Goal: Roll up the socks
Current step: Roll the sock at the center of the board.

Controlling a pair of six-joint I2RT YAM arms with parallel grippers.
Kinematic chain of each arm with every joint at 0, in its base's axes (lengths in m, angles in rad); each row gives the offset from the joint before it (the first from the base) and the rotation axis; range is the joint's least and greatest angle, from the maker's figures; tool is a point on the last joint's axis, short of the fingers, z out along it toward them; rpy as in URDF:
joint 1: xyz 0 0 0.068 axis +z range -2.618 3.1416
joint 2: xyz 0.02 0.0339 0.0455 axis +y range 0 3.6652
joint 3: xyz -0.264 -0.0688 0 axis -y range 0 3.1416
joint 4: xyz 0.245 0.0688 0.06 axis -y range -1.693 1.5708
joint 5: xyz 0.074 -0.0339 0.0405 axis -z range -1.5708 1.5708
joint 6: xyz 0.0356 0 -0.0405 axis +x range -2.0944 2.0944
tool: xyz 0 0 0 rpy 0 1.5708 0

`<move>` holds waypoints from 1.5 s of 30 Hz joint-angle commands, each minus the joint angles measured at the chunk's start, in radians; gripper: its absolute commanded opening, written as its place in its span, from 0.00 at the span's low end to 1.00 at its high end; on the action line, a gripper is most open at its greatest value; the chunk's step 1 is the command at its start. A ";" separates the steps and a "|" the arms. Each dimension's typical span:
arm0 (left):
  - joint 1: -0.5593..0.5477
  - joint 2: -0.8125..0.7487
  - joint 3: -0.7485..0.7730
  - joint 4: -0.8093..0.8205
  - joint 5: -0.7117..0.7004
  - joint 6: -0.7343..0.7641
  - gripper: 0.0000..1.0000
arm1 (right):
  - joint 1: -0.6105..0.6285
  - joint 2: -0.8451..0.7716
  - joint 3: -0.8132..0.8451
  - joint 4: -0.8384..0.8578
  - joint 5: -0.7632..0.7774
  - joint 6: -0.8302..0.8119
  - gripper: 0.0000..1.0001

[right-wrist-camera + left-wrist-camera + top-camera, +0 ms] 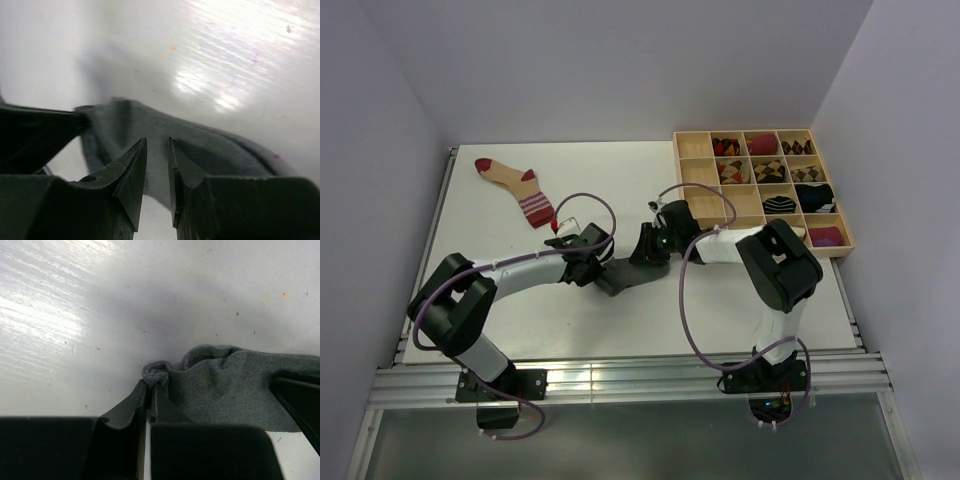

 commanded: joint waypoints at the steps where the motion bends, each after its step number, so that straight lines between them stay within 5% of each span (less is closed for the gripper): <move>1: -0.003 -0.044 -0.003 -0.026 -0.039 0.034 0.03 | 0.000 0.064 0.076 -0.078 0.045 -0.038 0.31; 15: -0.015 -0.018 0.025 -0.084 -0.055 0.117 0.02 | 0.013 0.212 0.312 -0.150 0.030 -0.110 0.31; 29: -0.030 0.095 0.125 -0.161 -0.082 0.142 0.03 | 0.113 -0.164 -0.069 0.152 0.019 -0.048 0.39; 45: -0.040 0.108 0.158 -0.175 -0.076 0.128 0.03 | 0.259 -0.054 -0.040 0.195 0.048 0.001 0.40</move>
